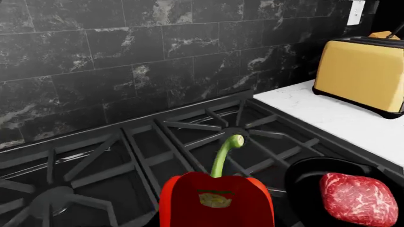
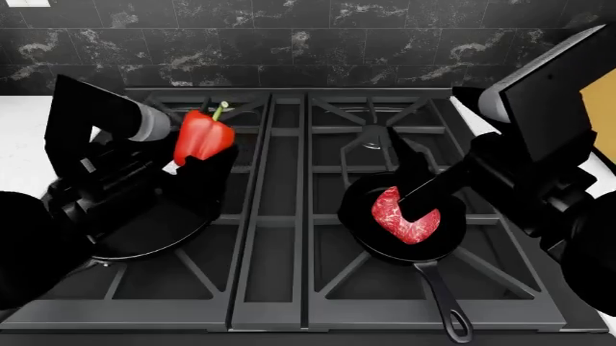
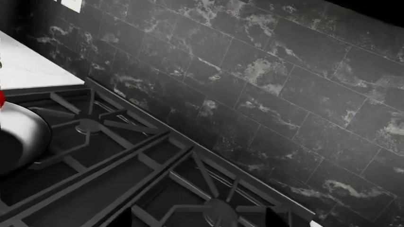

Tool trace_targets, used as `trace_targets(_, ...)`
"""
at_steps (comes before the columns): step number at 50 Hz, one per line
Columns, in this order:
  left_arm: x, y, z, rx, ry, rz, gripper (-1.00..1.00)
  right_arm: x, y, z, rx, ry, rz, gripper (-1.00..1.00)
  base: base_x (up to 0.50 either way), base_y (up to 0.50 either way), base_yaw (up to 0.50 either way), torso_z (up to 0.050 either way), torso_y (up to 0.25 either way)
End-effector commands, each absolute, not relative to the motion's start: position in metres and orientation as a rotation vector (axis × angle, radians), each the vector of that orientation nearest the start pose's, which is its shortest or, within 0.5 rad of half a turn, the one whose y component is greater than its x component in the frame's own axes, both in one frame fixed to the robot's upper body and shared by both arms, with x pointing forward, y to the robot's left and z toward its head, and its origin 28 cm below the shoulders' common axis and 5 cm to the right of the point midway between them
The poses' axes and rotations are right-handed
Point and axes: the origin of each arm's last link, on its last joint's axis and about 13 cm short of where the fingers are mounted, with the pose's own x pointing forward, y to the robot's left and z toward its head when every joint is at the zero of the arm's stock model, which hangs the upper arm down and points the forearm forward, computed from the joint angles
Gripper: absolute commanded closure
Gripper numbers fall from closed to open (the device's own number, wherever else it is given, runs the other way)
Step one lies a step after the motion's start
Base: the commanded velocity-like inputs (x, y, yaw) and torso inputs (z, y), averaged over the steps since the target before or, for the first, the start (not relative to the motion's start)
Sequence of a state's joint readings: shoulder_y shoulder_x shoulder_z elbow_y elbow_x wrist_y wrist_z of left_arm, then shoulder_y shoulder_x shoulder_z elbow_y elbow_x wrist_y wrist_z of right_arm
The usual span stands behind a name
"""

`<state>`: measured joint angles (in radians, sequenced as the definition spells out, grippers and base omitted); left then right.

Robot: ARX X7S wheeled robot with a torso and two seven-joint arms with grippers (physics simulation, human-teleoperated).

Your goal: Place both pans onto different burners. Then place the bell pepper and the pork loin on different pans.

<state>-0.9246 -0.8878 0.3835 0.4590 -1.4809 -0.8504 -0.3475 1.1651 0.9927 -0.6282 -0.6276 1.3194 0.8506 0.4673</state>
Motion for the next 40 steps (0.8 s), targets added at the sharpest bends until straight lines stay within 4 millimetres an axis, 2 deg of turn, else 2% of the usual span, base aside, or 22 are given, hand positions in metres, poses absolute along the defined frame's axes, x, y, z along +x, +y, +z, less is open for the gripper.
trace_targets(1, 0.235, 0.274, 0.261, 0.073, 0.136, -0.484, 1.00, 0.215, -0.148, 0.288, -0.360, -0.137, 0.364, -1.00, 0.00, 0.00, 0.00, 0.000, 0.000)
trace_targets(12, 0.238, 0.285, 0.276, 0.195, 0.130, -0.440, 1.00, 0.217, -0.148, 0.290, -0.389, -0.163, 0.398, -1.00, 0.00, 0.00, 0.00, 0.000, 0.000)
trace_targets(23, 0.251, 0.302, 0.288, 0.203, 0.138, -0.406, 1.00, 0.222, -0.146, 0.282, -0.382, -0.163, 0.426, -1.00, 0.00, 0.00, 0.00, 0.000, 0.000)
trace_targets(30, 0.257, 0.312, 0.284, 0.204, 0.180, -0.400, 1.00, 0.223, -0.146, 0.279, -0.378, -0.167, 0.434, -1.00, 0.00, 0.00, 0.00, 0.000, 0.000)
trace_targets(36, 0.269, 0.325, 0.273, 0.196, 0.249, -0.378, 1.00, 0.225, -0.146, 0.274, -0.368, -0.160, 0.440, -1.00, 0.00, 0.00, 0.00, 0.000, 0.002)
trace_targets(40, 0.269, 0.327, 0.270, 0.250, 0.265, -0.406, 1.00, 0.228, -0.146, 0.273, -0.362, -0.155, 0.432, -1.00, 0.00, 0.00, 0.00, 0.000, 0.000)
